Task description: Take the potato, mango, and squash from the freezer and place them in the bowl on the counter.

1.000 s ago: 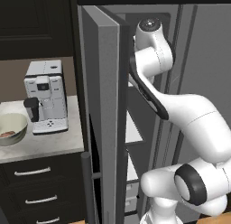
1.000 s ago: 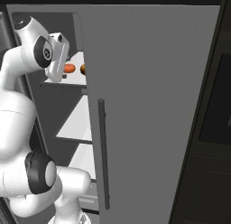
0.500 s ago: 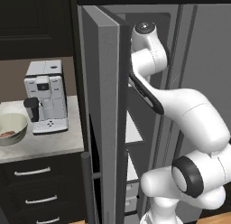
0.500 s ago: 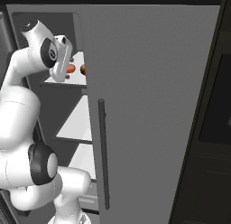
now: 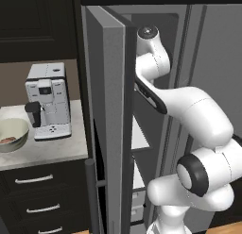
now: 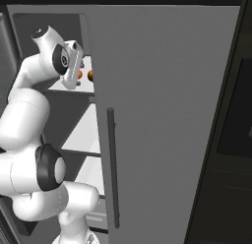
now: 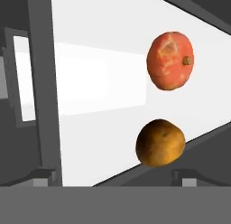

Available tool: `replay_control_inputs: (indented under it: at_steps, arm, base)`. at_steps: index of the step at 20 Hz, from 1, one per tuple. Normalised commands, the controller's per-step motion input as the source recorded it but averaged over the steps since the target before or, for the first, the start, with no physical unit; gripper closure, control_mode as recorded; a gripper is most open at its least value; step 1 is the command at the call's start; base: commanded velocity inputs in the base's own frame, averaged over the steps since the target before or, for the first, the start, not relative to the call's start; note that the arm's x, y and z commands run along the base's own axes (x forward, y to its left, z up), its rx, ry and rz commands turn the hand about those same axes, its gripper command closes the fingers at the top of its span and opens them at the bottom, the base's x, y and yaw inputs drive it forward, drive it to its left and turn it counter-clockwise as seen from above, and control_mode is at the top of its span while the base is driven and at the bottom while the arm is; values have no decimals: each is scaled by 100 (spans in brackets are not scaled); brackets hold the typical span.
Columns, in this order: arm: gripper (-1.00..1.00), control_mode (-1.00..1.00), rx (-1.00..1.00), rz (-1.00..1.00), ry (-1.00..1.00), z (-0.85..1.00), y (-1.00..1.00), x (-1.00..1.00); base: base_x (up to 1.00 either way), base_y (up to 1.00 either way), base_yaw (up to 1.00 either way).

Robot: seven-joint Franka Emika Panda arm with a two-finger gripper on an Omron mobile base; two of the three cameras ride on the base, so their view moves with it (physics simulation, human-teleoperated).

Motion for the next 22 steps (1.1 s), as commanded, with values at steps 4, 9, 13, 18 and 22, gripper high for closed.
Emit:
replay_control_inputs:
  at_steps: [4,9,13,18,22]
  arm:
    - [-100,-100,0,0,0,-1,0,47]
    - [-100,-100,0,0,0,-4,0,49]
    - [-100,-100,0,0,2,-11,0,40]
    - [-100,-100,0,-1,1,-20,8,33]
    - [-100,-100,0,-3,0,-16,0,25]
  base:
    - [0,0,0]
    - [0,0,0]
    - [0,0,0]
    - [0,0,0]
    - [0,0,0]
